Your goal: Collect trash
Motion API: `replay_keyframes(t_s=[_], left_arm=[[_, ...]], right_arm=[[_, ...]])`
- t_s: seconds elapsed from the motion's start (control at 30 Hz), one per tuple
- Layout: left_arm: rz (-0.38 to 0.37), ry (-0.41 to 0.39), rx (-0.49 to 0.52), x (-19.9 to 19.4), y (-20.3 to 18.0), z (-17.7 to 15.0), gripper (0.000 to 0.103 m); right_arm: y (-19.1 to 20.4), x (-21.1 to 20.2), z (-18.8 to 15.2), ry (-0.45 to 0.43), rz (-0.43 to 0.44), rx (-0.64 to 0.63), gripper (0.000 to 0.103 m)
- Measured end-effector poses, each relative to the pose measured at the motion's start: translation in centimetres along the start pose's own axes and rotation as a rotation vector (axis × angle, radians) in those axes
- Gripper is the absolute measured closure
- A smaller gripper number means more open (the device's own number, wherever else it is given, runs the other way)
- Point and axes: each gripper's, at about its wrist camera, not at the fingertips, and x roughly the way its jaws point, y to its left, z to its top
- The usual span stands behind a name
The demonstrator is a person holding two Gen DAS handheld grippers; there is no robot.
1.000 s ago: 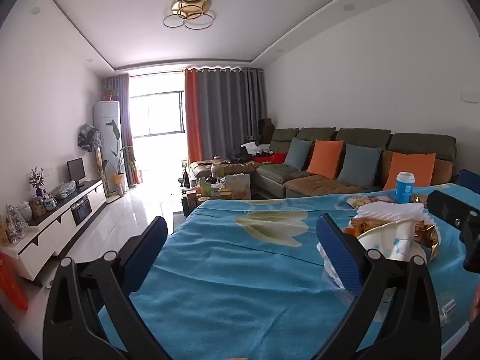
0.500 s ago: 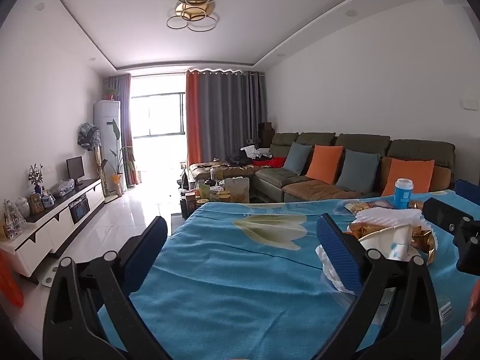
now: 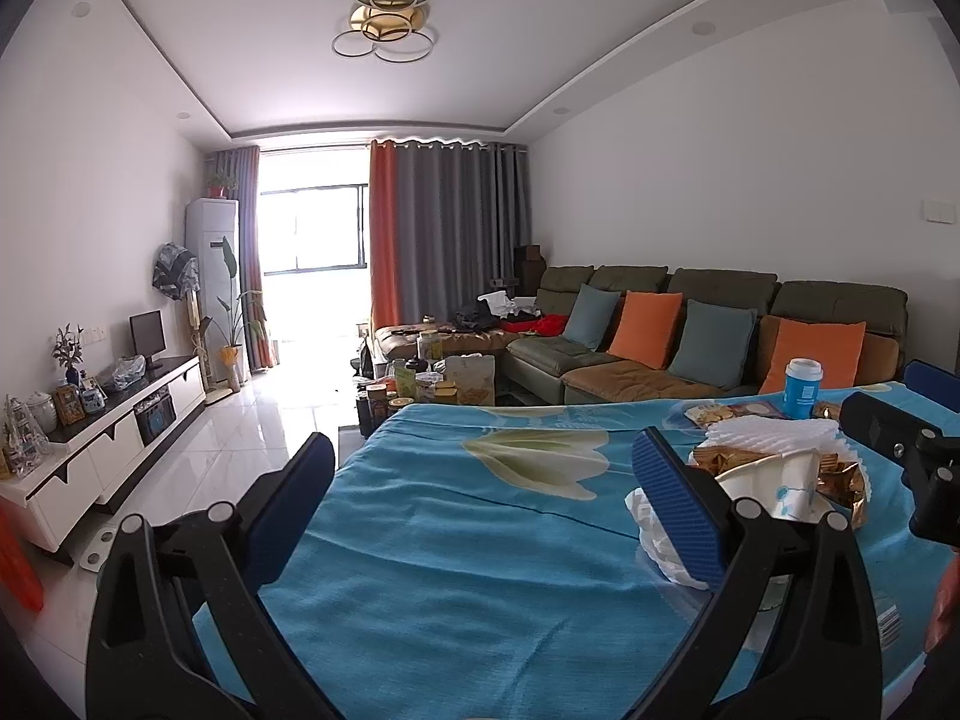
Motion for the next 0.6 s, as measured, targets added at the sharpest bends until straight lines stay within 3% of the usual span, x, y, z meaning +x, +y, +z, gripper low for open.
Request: replay_keyframes(t_s=[0.6], left_arm=[[-0.002,-0.002,0.004,0.0,-0.9,0.0,0.005]], right_arm=[[-0.1,0.1,0.0,0.002,0.004,0.004,0.006]])
